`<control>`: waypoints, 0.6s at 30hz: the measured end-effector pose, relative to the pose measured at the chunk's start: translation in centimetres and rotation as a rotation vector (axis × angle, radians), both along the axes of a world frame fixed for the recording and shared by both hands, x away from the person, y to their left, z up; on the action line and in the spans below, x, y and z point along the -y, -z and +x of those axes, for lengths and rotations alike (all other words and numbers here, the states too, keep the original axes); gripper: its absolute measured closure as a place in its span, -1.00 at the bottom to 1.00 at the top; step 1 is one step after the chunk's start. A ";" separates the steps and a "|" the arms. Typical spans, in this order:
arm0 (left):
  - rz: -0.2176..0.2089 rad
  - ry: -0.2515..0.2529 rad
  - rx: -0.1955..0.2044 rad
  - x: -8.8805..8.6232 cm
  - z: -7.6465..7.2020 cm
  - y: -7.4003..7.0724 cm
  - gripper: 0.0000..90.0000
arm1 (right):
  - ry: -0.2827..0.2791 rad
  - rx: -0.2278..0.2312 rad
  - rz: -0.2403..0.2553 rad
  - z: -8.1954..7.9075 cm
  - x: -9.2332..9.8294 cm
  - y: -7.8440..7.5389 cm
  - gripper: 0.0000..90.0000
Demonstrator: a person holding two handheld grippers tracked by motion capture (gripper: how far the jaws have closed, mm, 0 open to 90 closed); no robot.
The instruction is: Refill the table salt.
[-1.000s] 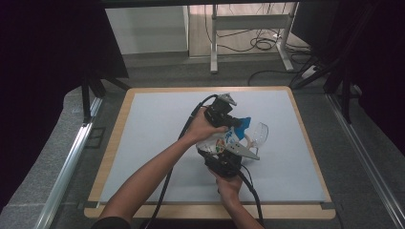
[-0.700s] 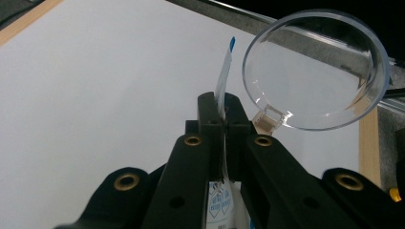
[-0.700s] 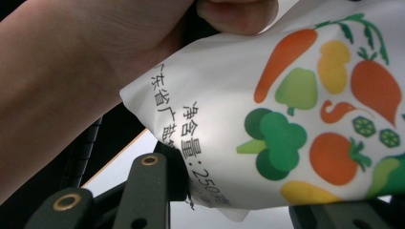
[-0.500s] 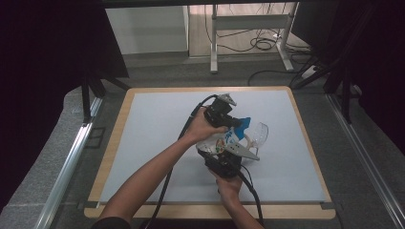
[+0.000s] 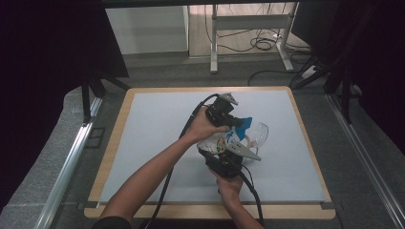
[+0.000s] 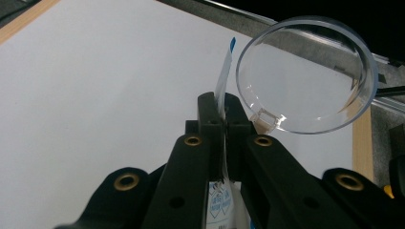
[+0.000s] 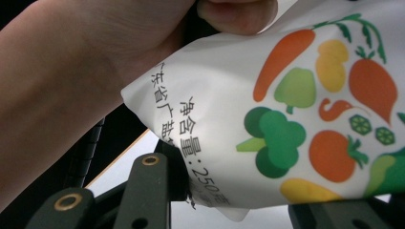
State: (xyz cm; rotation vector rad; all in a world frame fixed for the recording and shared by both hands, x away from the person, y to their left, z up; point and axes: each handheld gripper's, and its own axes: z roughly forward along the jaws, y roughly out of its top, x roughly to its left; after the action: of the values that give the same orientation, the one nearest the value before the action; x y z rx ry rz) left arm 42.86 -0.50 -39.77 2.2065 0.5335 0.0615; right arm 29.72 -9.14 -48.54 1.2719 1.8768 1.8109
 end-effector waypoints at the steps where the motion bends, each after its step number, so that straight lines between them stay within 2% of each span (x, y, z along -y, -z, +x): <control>1: 0.001 0.000 0.001 0.0 0.0 0.0 0.99 | 0.000 0.000 0.000 0.0 0.0 0.0 0.41; 18: 0.004 -0.003 0.000 -0.1 0.1 0.1 0.99 | -0.005 -0.001 0.004 0.1 0.0 0.1 0.41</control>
State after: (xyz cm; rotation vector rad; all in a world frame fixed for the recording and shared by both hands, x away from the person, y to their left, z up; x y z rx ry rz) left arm 42.92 -0.43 -39.91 2.2095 0.5378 0.0640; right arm 29.87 -9.15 -48.67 1.2713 1.8794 1.8170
